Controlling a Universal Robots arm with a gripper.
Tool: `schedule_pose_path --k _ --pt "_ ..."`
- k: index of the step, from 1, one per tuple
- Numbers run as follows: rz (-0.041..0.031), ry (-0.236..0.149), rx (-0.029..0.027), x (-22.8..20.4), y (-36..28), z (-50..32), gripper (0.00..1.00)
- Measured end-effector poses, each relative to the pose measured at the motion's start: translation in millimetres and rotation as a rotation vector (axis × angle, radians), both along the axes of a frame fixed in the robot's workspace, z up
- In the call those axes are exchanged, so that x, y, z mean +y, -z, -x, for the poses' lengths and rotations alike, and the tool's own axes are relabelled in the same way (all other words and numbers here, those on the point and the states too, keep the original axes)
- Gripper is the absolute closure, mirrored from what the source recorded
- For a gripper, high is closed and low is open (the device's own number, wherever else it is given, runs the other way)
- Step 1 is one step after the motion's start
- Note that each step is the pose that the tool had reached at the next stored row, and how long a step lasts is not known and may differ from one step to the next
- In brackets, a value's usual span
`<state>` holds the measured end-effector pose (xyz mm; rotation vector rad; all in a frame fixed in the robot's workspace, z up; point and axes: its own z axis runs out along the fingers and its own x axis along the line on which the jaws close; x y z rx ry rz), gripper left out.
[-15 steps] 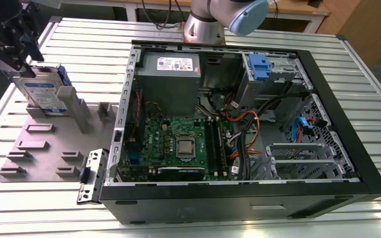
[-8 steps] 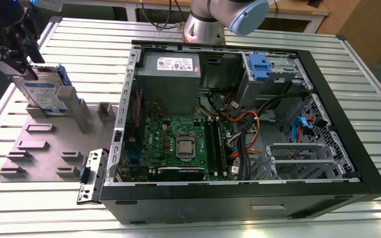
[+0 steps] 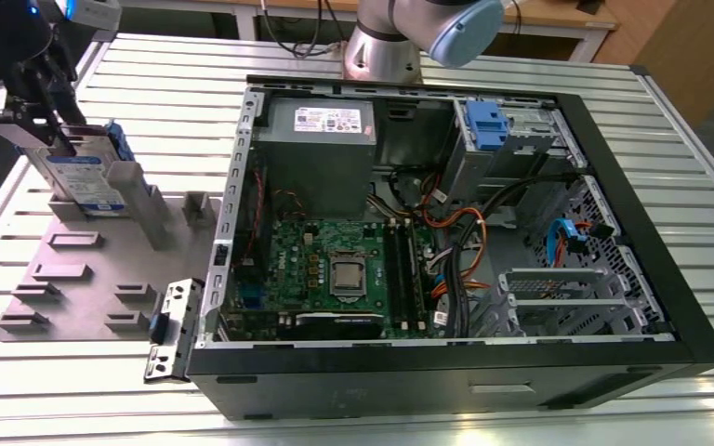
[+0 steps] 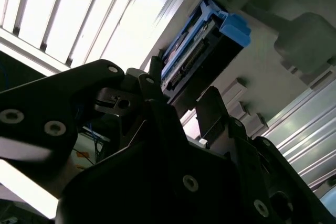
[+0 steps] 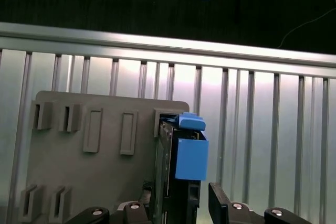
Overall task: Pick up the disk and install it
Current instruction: 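Pick up the disk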
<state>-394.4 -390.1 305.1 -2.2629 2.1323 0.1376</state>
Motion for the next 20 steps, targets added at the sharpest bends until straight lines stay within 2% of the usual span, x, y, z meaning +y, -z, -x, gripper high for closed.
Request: schedule_pose_path --k 2,20 --pt "-0.0001 0.0 0.0 0.0 1.7 0.0 0.47" --pt "0.003 0.0 0.0 1.0 2.9 0.0 0.47"
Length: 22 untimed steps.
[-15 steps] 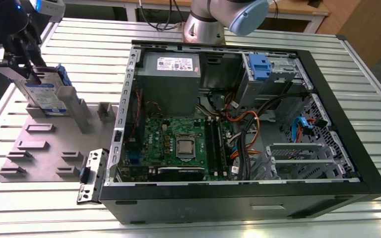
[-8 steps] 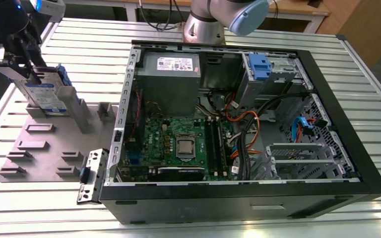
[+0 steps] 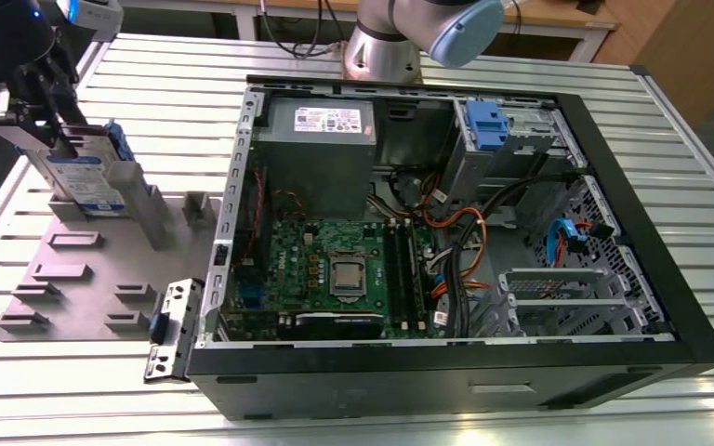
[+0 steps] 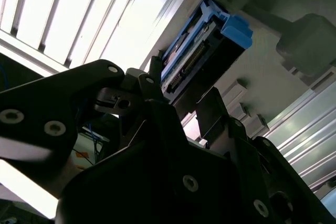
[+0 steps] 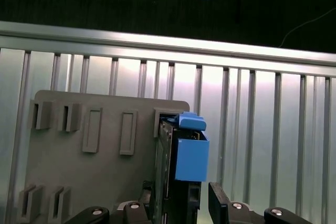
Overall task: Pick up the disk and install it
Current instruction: 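Pick up the disk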
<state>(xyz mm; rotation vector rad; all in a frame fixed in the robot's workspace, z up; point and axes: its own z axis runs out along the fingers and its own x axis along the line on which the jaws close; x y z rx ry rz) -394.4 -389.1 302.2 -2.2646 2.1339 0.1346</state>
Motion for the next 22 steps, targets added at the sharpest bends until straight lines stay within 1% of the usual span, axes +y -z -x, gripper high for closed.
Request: schedule_pose_path --k 5,7,8,17,19,22 --pt "0.0 0.001 0.0 0.0 0.2 0.1 0.47" --pt "0.0 0.023 -0.0001 0.0 0.7 0.0 0.47" --pt "0.0 0.025 -0.0001 0.0 0.7 0.0 0.47" --pt "0.0 0.027 0.0 0.0 0.7 0.1 0.47" --pt "0.0001 0.048 0.0001 0.0 0.8 0.0 0.47" --pt "0.0 0.052 -0.0001 0.0 0.9 0.0 0.47"
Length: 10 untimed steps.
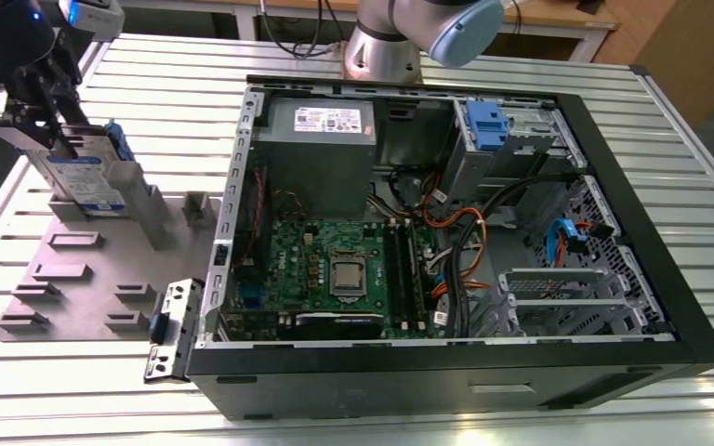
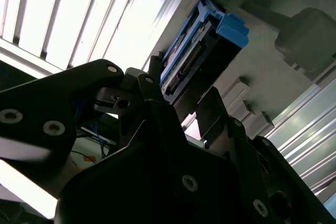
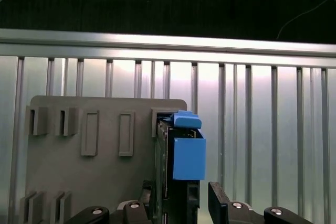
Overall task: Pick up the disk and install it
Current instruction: 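Pick up the disk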
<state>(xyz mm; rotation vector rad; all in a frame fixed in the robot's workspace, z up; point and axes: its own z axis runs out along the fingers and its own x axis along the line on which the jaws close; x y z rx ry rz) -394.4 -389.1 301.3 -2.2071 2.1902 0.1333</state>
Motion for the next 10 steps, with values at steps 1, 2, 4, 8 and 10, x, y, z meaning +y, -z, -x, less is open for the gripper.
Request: schedule_pose_path --k 1,2,4,8,10 --pt "0.0 0.001 0.0 0.0 0.0 0.0 0.47" --pt "0.0 0.002 0.0001 0.0 0.0 0.0 0.47" --pt "0.0 0.003 0.0001 0.0 0.0 0.0 0.48" --pt "0.0 0.006 0.0001 0.0 0.0 0.0 0.55" --pt "0.0002 0.008 0.0002 0.0 -0.1 0.0 0.57"
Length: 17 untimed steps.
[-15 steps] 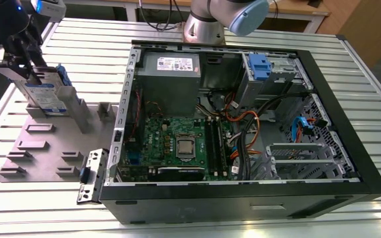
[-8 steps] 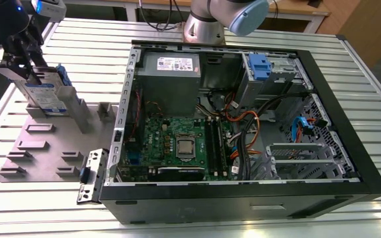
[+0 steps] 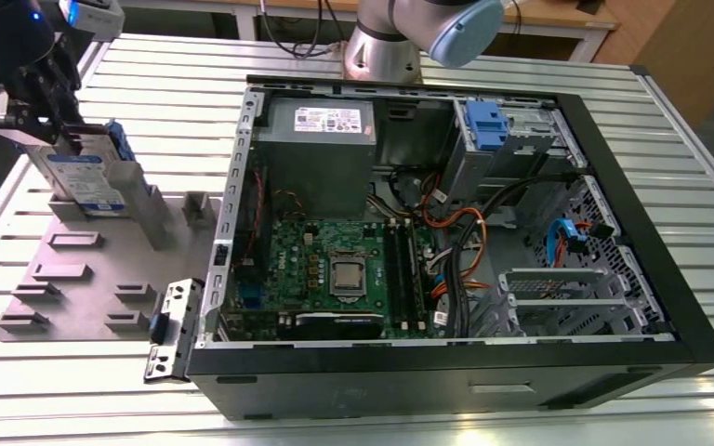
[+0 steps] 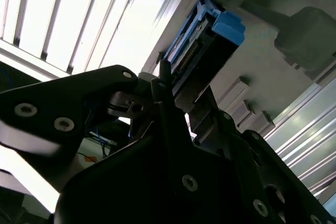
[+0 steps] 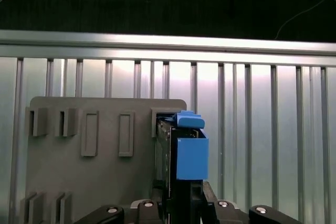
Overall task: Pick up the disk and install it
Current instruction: 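Pick up the disk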
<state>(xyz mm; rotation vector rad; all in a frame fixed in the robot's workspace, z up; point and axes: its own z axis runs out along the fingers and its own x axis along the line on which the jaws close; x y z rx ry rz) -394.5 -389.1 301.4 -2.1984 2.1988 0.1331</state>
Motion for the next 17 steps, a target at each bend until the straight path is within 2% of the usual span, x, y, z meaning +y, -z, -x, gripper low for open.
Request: schedule_pose_path --k 1,2,17 --pt "0.0 0.001 0.0 0.0 0.0 0.0 0.57" --pt "-0.0001 0.001 -0.0001 0.0 0.0 0.0 0.64" --pt "-0.0002 0.013 -0.0001 0.0 0.0 0.0 0.64"
